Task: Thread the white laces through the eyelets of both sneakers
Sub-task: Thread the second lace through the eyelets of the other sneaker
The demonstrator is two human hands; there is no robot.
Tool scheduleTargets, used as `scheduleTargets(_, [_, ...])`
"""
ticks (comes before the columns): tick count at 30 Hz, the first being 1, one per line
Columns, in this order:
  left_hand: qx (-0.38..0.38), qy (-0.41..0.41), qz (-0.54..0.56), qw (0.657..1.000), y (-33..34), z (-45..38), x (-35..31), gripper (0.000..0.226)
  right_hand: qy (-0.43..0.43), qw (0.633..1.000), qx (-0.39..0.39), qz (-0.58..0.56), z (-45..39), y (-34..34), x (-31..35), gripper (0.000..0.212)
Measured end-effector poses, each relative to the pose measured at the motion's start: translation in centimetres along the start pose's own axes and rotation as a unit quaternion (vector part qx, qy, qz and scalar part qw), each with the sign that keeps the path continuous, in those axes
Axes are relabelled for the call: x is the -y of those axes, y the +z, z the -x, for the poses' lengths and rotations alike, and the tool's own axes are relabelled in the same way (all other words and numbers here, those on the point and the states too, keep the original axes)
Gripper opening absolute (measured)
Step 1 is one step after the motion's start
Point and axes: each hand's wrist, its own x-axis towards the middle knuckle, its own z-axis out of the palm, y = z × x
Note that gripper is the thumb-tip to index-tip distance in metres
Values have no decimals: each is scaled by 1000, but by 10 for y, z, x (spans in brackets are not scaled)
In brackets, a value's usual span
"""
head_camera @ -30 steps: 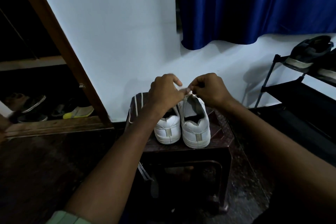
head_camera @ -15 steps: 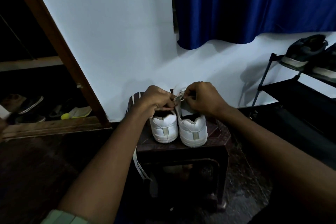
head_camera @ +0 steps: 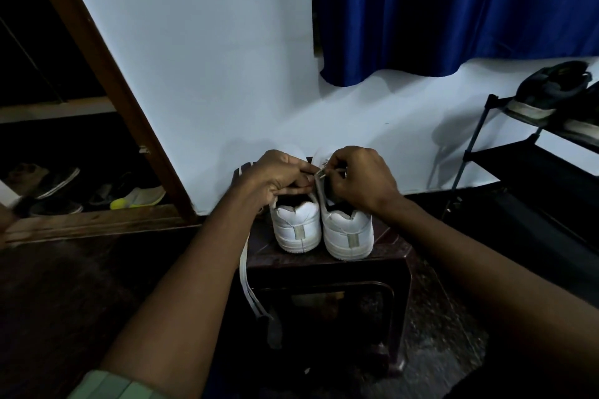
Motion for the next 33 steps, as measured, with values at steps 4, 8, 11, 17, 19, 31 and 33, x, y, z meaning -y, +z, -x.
scheduleTargets(4, [3, 4, 4, 1000, -1, -1, 0, 36, -7, 1000, -2, 29, 0, 1, 2, 6])
scheduleTargets(8, [5, 23, -24, 999, 0, 1, 0, 31, 10, 1000, 10, -26, -2, 4, 0, 10])
scheduleTargets(11, [-18, 69, -96, 993, 1, 3, 1, 23, 29, 997, 9, -67, -5, 3, -4, 8])
scheduleTargets(17, [-54, 101, -301, 947, 1, 2, -3, 10, 12, 995, 42, -84, -9, -3, -10, 7])
scheduleTargets(19, [-44, 90, -292, 951, -2, 4, -7, 15, 6, 994, 72, -85, -11, -11, -13, 9])
scheduleTargets(31, [7, 52, 351, 935, -10, -3, -19, 15, 37, 991, -83, -99, -21, -29, -23, 19])
scheduleTargets(33, [-71, 115, 92, 987, -6, -8, -17, 8, 61, 984, -129, -109, -23, -30, -24, 14])
